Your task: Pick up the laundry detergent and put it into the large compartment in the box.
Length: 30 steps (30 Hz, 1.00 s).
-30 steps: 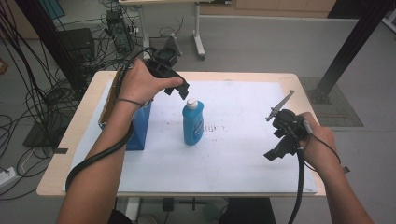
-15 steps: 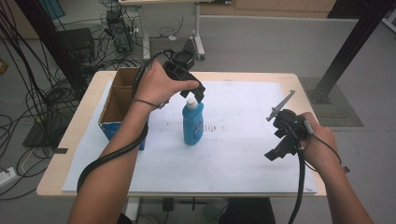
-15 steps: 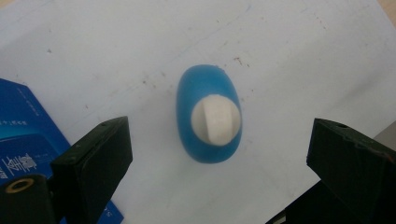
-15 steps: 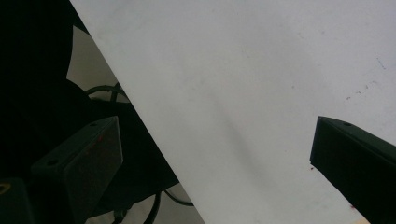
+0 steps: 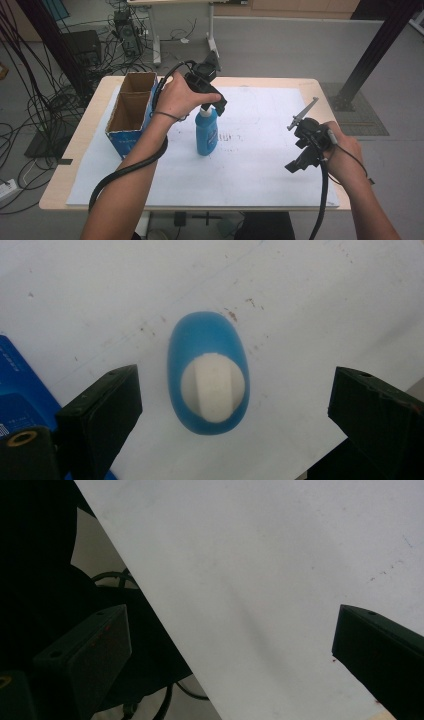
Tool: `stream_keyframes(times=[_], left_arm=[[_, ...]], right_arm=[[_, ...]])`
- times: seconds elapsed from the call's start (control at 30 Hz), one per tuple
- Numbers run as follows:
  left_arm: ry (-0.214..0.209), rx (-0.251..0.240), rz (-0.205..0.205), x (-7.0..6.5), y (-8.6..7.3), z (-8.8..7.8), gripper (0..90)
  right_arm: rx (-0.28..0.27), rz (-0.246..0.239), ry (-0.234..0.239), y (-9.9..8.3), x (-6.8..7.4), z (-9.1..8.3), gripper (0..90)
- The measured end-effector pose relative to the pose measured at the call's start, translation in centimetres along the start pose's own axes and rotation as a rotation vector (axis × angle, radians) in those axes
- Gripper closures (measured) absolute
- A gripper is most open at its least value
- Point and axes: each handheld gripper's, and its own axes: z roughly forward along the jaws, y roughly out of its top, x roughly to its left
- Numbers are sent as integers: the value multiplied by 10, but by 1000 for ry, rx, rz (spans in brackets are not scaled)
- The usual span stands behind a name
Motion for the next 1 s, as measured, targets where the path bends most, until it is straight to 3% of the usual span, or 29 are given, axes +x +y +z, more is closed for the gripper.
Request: stream_keyframes(times=[0.43, 1.0], left_arm=[[22, 38, -8, -1, -1, 27, 75], [60, 41, -22, 3, -5, 45, 76]], right_arm=[[4, 8, 4, -6, -3, 4, 20], [10, 12, 13, -6, -3, 8, 20]])
